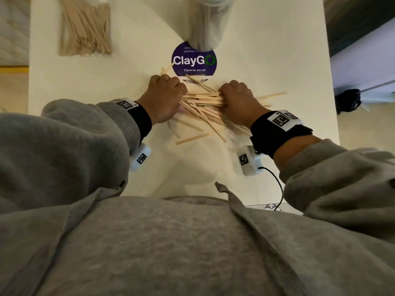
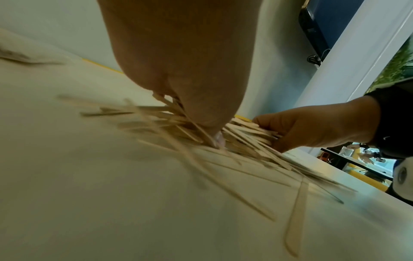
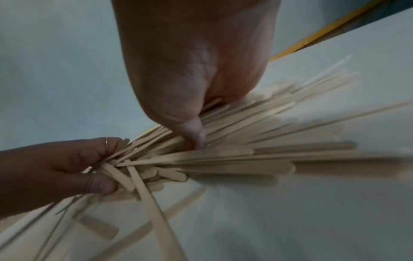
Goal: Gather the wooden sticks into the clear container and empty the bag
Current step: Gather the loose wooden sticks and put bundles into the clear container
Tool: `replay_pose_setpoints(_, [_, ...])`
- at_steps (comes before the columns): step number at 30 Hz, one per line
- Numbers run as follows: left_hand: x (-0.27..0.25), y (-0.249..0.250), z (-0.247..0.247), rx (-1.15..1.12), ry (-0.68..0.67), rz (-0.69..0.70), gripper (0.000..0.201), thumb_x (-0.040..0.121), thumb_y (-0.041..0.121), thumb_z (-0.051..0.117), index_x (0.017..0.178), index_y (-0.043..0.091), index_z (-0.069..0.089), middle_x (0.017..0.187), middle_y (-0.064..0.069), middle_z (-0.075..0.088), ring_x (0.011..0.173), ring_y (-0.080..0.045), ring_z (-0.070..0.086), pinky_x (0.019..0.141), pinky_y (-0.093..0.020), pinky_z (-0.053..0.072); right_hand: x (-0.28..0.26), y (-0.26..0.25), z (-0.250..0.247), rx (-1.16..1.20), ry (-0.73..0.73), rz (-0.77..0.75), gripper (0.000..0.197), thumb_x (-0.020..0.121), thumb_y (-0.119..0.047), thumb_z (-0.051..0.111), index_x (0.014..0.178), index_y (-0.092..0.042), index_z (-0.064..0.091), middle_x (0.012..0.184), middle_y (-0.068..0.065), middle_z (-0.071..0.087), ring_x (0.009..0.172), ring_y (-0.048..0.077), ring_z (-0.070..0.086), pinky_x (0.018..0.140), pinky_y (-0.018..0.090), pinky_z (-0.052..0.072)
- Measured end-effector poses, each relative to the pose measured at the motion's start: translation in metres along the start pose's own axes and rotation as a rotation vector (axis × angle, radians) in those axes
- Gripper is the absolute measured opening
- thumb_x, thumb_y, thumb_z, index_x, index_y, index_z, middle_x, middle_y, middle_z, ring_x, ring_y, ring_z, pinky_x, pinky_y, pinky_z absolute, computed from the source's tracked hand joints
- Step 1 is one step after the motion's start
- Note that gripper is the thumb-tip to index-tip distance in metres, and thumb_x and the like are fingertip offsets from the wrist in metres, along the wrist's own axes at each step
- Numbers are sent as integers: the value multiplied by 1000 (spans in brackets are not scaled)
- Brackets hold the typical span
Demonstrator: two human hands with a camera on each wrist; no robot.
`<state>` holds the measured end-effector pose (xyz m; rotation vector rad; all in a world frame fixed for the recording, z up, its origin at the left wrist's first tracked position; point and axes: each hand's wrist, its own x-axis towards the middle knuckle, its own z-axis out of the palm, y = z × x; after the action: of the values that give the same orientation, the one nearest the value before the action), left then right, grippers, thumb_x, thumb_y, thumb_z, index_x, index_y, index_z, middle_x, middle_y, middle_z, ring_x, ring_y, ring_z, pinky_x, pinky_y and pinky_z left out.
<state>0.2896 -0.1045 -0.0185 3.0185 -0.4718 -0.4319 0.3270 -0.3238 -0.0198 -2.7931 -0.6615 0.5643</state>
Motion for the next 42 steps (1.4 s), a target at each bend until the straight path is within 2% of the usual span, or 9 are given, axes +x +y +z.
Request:
replay_pose_setpoints(7, [-11, -15, -7, 29, 26, 38, 27, 84, 1, 49, 111, 1, 54, 103, -21, 57, 89, -41, 55, 76, -45, 37, 5, 0, -21, -94, -171, -44, 25, 92, -18, 49, 112, -2, 47, 113, 23, 54, 99, 38, 51, 78, 39, 38])
replay_pose_setpoints(10, [-19, -27, -10, 5, 29, 5, 28, 86, 3, 48, 113, 2, 50, 101, -22, 63, 88, -42, 59, 78, -44, 36, 3, 2, -34, -26, -212, -18, 24, 94, -21, 49, 112, -7, 42, 107, 21, 56, 83, 28, 47, 71, 34, 33])
replay_pose_setpoints(16, [-38, -50, -4, -398, 74, -141, 25, 95, 17, 47, 116, 5, 50, 111, -20, 58, 99, -40, 55, 82, -44, 41, 2, 4, -47, 185, -84, 111, 10, 92, -16, 53, 95, -13, 45, 91, 12, 53, 86, 29, 49, 71, 30, 29])
replay_pose_setpoints(21, [-42, -50, -5, -682, 219, -280, 20, 96, 17, 45, 104, -1, 50, 99, -18, 53, 89, -29, 49, 72, -32, 32, -1, -11, -50, 563, 84, 286, 38, 82, -35, 72, 69, -20, 39, 70, 0, 47, 67, 18, 43, 63, 32, 33])
replay_pose_setpoints(26, [-33, -20, -18, -882, 425, -320, 16, 97, 18, 45, 90, 4, 48, 87, -10, 47, 78, -23, 45, 64, -22, 27, 0, -53, -56, 948, 182, 216, 22, 76, -26, 79, 86, -23, 59, 51, -20, 55, 44, -7, 48, 55, 16, 34])
replay_pose_setpoints(31, [-20, 15, -41, -928, 510, -151, 17, 91, 2, 43, 80, 15, 47, 73, 6, 47, 66, -8, 47, 59, -23, 36, 7, -100, -50, 1185, 194, 156, 37, 72, -19, 83, 104, -16, 63, 55, -21, 58, 46, -6, 50, 50, 9, 35])
replay_pose_setpoints(33, [-16, 22, -43, -998, 461, -71, 20, 89, 0, 38, 91, 8, 56, 80, 6, 58, 77, -5, 58, 71, -18, 47, 9, -112, -48, 1250, 264, 216, 28, 74, -21, 82, 96, -16, 64, 57, -17, 58, 46, -5, 50, 51, 14, 36])
replay_pose_setpoints(37, [-12, 17, -33, -927, 282, -147, 28, 92, 29, 41, 114, 19, 55, 105, 0, 65, 98, -18, 63, 87, -42, 51, 10, -120, -50, 1304, 352, 305, 15, 82, -22, 74, 77, -19, 60, 71, 2, 67, 58, 15, 64, 55, 31, 51])
replay_pose_setpoints(42, [-28, 14, -34, -834, 182, -232, 42, 87, 41, 56, 127, 29, 48, 130, 9, 54, 124, -12, 46, 113, -51, 20, 18, -109, -48, 1239, 321, 339, 36, 82, -39, 66, 106, -12, 65, 98, 7, 75, 89, 21, 71, 86, 42, 57])
